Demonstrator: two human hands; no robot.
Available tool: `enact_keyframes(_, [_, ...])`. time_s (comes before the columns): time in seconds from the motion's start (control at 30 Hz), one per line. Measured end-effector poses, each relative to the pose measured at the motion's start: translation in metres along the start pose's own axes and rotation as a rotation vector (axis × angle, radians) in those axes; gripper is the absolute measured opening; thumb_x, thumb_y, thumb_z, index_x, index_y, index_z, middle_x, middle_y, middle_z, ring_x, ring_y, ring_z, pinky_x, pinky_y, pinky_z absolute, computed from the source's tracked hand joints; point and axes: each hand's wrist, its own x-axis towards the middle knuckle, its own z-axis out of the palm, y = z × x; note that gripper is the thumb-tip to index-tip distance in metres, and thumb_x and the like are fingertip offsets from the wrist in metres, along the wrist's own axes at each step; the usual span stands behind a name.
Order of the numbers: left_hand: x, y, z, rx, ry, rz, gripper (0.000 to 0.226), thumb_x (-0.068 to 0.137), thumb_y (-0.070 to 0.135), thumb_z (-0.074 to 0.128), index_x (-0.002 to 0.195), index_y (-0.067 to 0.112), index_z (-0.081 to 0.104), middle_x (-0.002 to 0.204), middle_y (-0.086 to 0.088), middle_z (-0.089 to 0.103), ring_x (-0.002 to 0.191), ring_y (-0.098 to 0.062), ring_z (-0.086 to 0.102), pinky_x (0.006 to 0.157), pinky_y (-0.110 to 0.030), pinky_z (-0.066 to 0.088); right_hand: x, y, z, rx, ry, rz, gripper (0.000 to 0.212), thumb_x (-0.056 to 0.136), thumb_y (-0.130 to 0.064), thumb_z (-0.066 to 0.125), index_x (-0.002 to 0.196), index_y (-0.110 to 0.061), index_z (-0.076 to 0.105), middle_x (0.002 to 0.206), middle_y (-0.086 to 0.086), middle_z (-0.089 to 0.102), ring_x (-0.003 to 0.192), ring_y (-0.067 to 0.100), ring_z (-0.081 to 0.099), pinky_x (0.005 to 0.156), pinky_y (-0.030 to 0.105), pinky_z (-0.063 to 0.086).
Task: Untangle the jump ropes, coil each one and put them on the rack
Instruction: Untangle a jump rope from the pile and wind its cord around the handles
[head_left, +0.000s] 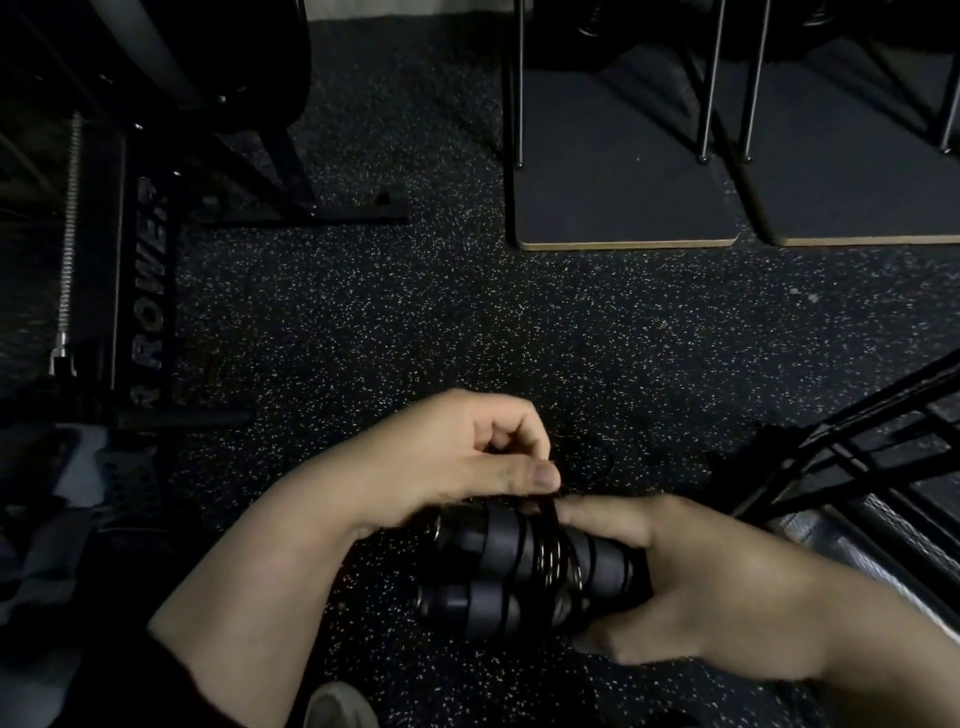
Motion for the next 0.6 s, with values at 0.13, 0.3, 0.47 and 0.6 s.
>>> enact_keyframes(0.13, [0.001, 0.004, 0.006, -0.275, 0.008, -0.102, 0.022, 0.091, 0.027, 0.068, 0.076, 0.014, 0.061, 0.057, 0.009, 0.056, 0.048, 0.0, 0.051, 0.048, -0.012, 0.041, -0.001, 0.002, 0.002, 0.196, 0.114, -0.126, 0.054, 0.085, 0.004, 0.079, 0.116, -0.037, 0.063, 0.096, -0.006, 0.076, 0.088, 0.011, 0.069, 0.081, 0.027, 0.055])
enact_keyframes(0.3, [0.009, -0.015, 0.028, -0.259, 0.357, -0.188, 0.056, 0.094, -0.006, 0.052, 0.056, 0.032, 0.065, 0.058, 0.009, 0.053, 0.062, -0.011, 0.047, 0.058, -0.031, 0.04, 0.006, 0.013, -0.005, 0.331, 0.389, -0.203, 0.05, 0.075, -0.002, 0.085, 0.098, -0.037, 0.057, 0.09, 0.002, 0.074, 0.081, 0.015, 0.067, 0.073, 0.031, 0.055])
enact_keyframes(0.47, [0.016, -0.001, 0.033, -0.183, 0.278, -0.258, 0.037, 0.104, 0.014, 0.05, 0.068, 0.02, 0.056, 0.053, 0.014, 0.053, 0.046, -0.001, 0.044, 0.051, -0.021, 0.034, 0.01, 0.014, -0.005, 0.278, 0.699, -0.144, 0.054, 0.073, -0.019, 0.088, 0.111, -0.038, 0.054, 0.094, 0.002, 0.077, 0.082, 0.021, 0.072, 0.08, 0.044, 0.06])
enact_keyframes(0.6, [0.015, 0.007, 0.038, 0.034, 0.191, -0.207, 0.041, 0.105, 0.027, 0.05, 0.071, 0.004, 0.055, 0.055, 0.006, 0.051, 0.049, -0.016, 0.037, 0.046, -0.024, 0.03, 0.013, 0.019, -0.007, 0.217, 0.903, -0.029, 0.053, 0.075, -0.033, 0.087, 0.11, -0.046, 0.049, 0.094, -0.016, 0.075, 0.082, 0.006, 0.07, 0.084, 0.041, 0.057])
